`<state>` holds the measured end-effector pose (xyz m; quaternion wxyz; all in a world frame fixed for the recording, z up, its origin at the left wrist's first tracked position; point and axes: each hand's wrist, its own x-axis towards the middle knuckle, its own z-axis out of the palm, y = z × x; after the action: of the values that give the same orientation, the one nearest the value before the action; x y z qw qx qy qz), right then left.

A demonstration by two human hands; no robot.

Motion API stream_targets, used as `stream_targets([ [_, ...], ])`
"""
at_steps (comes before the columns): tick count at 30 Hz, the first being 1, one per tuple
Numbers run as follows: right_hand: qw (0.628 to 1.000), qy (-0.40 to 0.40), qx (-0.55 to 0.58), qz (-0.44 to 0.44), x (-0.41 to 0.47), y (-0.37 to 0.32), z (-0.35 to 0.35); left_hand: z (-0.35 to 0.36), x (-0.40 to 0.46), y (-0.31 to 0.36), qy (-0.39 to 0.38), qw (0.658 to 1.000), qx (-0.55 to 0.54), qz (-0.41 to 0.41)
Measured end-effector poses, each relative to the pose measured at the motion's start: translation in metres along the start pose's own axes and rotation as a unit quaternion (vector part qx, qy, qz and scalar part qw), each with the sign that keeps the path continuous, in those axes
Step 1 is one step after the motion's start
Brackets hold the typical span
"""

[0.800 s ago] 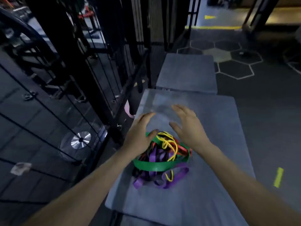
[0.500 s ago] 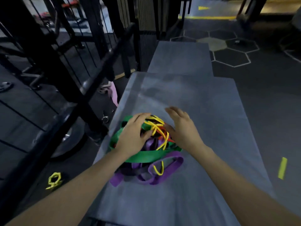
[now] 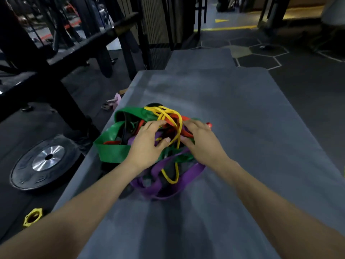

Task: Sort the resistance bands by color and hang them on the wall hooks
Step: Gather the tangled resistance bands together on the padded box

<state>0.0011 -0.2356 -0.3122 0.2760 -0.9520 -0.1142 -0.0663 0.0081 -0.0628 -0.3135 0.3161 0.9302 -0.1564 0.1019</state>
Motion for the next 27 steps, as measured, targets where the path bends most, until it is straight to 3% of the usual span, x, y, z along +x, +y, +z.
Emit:
stream_targets([
  [15,0.998,0.015,-0.042,0.033,-0.135,-0.073,-0.031,-0.054,-0.129,0.043,0.033,0.997,0.063,-0.009],
  [27,0.997,0.001,-0.068,0.035,-0.107,-0.079,0.003,-0.052,-0.142,-0.001,0.033,0.998,0.042,-0.036],
])
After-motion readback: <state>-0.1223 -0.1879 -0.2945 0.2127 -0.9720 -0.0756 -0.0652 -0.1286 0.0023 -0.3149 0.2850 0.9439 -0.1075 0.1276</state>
